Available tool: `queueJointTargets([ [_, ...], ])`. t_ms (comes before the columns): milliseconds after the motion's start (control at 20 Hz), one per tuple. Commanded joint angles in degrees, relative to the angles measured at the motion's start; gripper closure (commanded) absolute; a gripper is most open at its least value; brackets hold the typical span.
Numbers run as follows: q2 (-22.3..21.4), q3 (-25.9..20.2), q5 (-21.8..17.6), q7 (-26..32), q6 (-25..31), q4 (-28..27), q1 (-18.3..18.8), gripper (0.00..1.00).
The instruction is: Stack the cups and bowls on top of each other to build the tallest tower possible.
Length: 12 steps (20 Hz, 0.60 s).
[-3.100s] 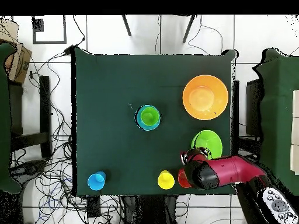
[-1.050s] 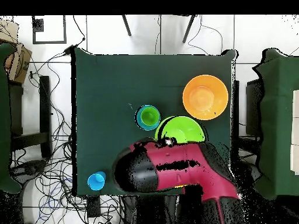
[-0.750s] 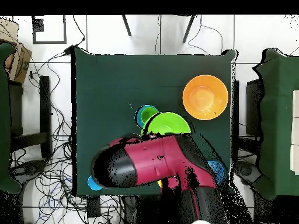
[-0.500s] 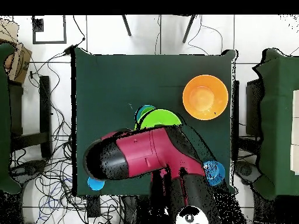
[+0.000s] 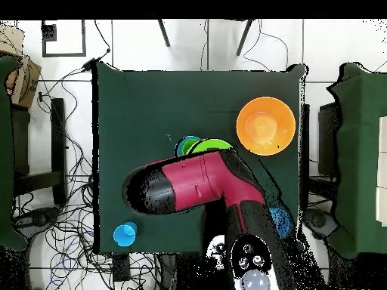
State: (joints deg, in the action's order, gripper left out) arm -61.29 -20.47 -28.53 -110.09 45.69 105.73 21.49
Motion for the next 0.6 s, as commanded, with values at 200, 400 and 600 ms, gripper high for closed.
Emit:
queueJointTargets([
  [200,7.1,5.9,-3.4,-11.6,-2.7,-4.5,-5.0,1.0],
  [400,6.0,6.7,-0.1,-12.4,-0.9,-4.8,-6.9,1.0],
  [600,3.9,6.9,2.6,-9.3,2.7,-5.2,-6.5,1.0],
])
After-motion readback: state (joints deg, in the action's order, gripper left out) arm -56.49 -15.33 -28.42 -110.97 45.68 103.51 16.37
